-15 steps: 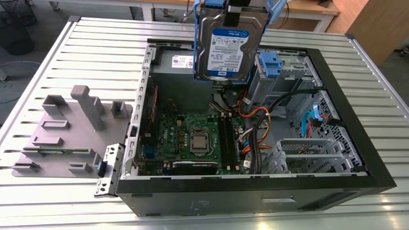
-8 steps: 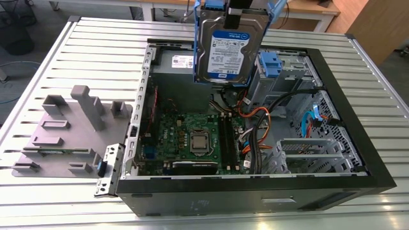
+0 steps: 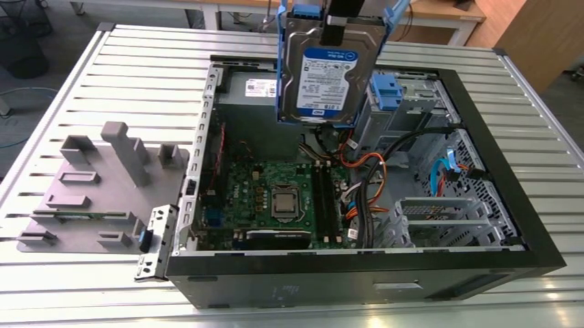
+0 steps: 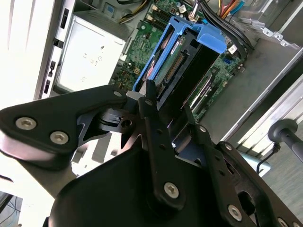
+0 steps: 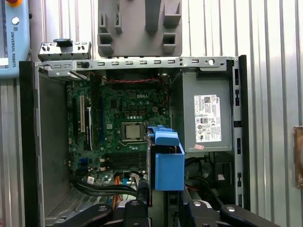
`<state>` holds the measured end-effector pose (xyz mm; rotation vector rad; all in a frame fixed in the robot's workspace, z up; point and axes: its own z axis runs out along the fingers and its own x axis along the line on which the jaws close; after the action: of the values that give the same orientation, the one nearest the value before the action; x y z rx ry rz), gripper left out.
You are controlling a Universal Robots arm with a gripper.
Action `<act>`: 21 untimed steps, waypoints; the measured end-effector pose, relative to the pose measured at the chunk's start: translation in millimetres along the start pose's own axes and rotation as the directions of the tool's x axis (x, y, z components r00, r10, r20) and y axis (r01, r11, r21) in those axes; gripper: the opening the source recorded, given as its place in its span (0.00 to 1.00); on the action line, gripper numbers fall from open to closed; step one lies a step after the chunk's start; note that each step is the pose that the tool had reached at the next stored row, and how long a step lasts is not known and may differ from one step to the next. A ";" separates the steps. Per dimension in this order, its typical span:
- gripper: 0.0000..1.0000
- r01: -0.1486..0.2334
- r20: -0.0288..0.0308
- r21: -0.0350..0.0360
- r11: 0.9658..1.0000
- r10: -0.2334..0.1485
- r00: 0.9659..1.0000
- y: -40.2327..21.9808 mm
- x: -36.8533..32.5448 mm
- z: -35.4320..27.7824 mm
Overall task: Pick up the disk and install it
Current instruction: 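Pick up the disk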
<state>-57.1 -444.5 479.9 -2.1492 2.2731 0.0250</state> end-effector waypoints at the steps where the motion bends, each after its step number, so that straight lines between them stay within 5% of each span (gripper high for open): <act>1: 0.35 0.000 0.000 0.000 1.000 0.000 1.000 0.0 1.0 0.0; 21: 0.35 0.000 -0.006 0.000 1.000 0.000 1.000 -0.8 15.8 -0.3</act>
<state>-57.1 -460.3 479.8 -2.1520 2.2762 0.0181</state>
